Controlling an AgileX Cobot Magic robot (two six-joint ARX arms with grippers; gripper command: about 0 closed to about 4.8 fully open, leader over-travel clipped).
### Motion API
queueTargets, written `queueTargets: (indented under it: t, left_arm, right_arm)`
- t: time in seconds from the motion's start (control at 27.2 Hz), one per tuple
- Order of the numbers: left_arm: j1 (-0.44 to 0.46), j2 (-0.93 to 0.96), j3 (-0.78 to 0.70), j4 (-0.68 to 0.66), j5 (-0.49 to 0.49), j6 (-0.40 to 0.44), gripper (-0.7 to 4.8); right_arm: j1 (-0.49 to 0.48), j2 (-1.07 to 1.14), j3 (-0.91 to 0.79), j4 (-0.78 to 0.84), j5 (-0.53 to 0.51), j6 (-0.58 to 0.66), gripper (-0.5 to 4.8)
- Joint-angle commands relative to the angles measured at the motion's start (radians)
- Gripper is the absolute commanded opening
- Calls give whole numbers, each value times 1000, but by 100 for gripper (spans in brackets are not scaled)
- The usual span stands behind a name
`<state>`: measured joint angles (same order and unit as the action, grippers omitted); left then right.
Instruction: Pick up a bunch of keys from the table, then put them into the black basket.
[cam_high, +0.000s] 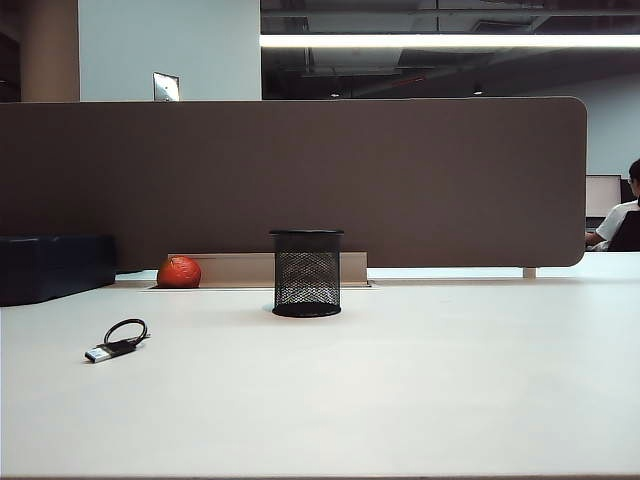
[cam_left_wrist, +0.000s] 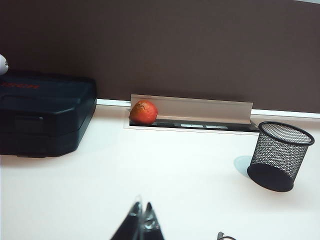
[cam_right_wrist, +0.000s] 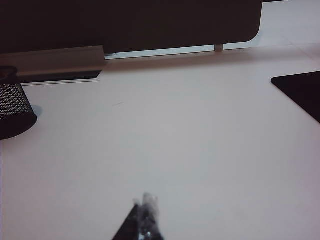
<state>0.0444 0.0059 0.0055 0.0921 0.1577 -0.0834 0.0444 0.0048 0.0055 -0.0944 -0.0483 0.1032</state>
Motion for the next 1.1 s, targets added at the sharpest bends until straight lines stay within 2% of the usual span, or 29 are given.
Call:
queueTargets:
  t: [0.04, 0.59, 0.99, 1.1]
  left_arm:
    - [0, 0, 5, 6, 4, -3, -6]
    - [0, 0, 8, 10, 6, -4, -6]
    - [0, 0, 73, -19, 121, -4, -5]
    - [0, 0, 135, -124, 175, -4, -3]
  right_arm:
    - [1, -3, 0, 16, 2, -3, -5]
    - [1, -3, 1, 16, 1, -3, -6]
    - [2, -3, 45, -9, -25, 62, -6]
    - [1, -3, 122, -111, -35, 132, -6]
